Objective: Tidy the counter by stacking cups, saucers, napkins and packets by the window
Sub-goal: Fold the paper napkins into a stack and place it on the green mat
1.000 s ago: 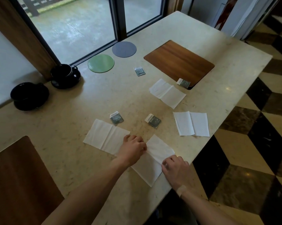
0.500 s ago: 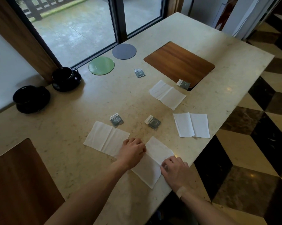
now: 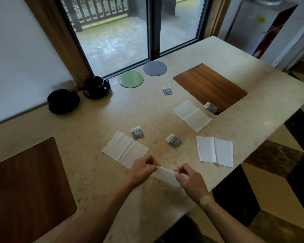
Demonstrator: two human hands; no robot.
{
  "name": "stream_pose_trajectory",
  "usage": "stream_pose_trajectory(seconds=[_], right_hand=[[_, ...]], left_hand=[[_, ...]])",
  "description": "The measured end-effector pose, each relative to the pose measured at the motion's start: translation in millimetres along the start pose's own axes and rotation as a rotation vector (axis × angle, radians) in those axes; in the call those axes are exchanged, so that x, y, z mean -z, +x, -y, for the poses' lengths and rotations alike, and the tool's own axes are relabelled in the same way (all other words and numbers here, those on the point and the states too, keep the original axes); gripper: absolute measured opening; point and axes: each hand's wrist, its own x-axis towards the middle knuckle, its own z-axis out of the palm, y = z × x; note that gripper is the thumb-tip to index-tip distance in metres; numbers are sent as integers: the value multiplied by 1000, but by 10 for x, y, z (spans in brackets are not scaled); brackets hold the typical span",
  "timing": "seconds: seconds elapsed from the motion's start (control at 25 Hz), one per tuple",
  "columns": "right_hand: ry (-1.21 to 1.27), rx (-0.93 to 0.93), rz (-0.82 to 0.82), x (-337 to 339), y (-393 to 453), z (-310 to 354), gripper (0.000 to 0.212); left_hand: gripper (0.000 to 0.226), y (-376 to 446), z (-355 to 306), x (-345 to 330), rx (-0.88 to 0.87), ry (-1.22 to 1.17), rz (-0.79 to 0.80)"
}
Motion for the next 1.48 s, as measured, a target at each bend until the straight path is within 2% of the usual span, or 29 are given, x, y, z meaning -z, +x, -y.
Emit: stream_pose_trajectory(seconds=[0.2, 0.32, 0.44, 0.52, 0.68, 0.8, 0.92, 1.04, 1.2, 1.36, 1.48], right_hand=[[273, -53, 110, 135, 241, 267, 12], [365, -147, 240, 161, 378, 332, 20], [412, -266, 414, 211, 480, 331, 25], [365, -291, 477, 302, 527, 299, 21], [268, -223, 523, 464, 655, 183, 11], [172, -190, 540, 490, 740, 66, 10], [43, -164, 554, 450, 804, -51, 18], [-45, -152, 558, 333, 820, -110, 15], [-174, -37, 539, 208, 808, -132, 16], [-246, 54, 526, 169, 754, -87, 17], [-284, 88, 499, 160, 739, -122, 18]], left_hand=[[18, -128, -111, 42, 78, -141, -172], [16, -147, -132, -36, 220, -247, -283], [15, -173, -73, -163, 383, -254, -390], [14, -199, -71, -277, 465, -295, -457], [19, -245, -77, -562, 534, -559, -488], [31, -321, -41, -803, 617, -725, -512], [45, -417, -51, -969, 636, -802, -582], [51, -531, -34, -981, 635, -711, -631], [45, -620, 22, -939, 643, -519, -670], [57, -662, 79, -898, 601, -279, -652], [59, -683, 103, -872, 575, -186, -622]])
